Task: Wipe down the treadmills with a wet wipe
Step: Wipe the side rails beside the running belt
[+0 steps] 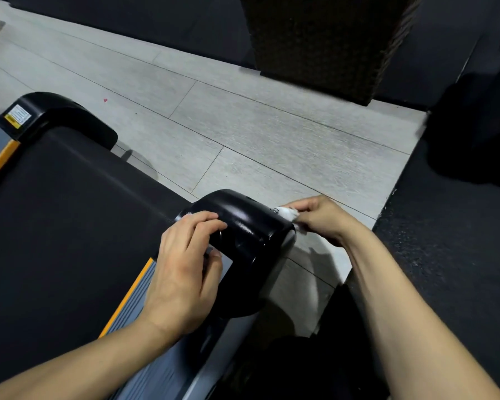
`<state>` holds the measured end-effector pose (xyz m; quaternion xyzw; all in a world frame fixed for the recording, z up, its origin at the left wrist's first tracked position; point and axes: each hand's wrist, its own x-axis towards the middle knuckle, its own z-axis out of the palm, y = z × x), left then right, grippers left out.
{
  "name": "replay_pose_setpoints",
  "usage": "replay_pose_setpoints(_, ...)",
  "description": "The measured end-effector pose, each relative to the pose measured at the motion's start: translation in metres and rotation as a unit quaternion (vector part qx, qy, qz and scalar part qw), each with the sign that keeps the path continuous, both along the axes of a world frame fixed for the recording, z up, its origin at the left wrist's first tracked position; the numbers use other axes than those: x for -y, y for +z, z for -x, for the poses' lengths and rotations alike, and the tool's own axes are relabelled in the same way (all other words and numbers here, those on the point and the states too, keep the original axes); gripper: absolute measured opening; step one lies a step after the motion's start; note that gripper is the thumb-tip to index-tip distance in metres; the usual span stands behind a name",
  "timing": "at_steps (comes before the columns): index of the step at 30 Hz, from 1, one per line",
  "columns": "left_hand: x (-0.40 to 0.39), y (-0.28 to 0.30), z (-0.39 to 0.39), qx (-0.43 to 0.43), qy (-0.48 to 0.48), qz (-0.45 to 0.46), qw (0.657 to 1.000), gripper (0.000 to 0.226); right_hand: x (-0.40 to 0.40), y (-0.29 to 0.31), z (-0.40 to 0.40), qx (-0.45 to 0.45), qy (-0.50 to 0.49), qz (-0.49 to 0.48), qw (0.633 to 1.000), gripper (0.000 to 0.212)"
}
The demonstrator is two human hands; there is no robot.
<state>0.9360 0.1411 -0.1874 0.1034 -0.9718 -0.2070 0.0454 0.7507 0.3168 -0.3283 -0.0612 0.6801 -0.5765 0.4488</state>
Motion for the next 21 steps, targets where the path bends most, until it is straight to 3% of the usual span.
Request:
replay_pose_setpoints(3,0.002,0.000,0.001,-0.005,-0.008,0.003,1.000,0.040,-0.013,0.003,-0.015,-0.011,-0.023,0.018,1.000,0.047)
replay_pose_setpoints(7,0.003,0.001,0.002,-0.017,-0.031,0.018,0.999,0.038,-0.021,0.027,-0.030,0.076,-0.118,0.061,0.988,0.021)
replay_pose_setpoints(11,0.004,0.002,0.001,-0.014,-0.029,0.020,0.999,0.038,-0.023,0.063,-0.052,-0.100,-0.069,0.043,0.992,0.020)
replay_pose_setpoints(15,0.003,0.002,0.001,-0.016,-0.034,0.020,0.999,0.040,-0.010,0.101,-0.068,-0.172,-0.051,0.035,0.983,0.021)
replay_pose_setpoints(21,0.009,0.001,0.000,-0.003,-0.038,0.024,0.999,0.040,0.022,0.137,-0.047,-0.296,0.072,-0.134,0.943,0.031)
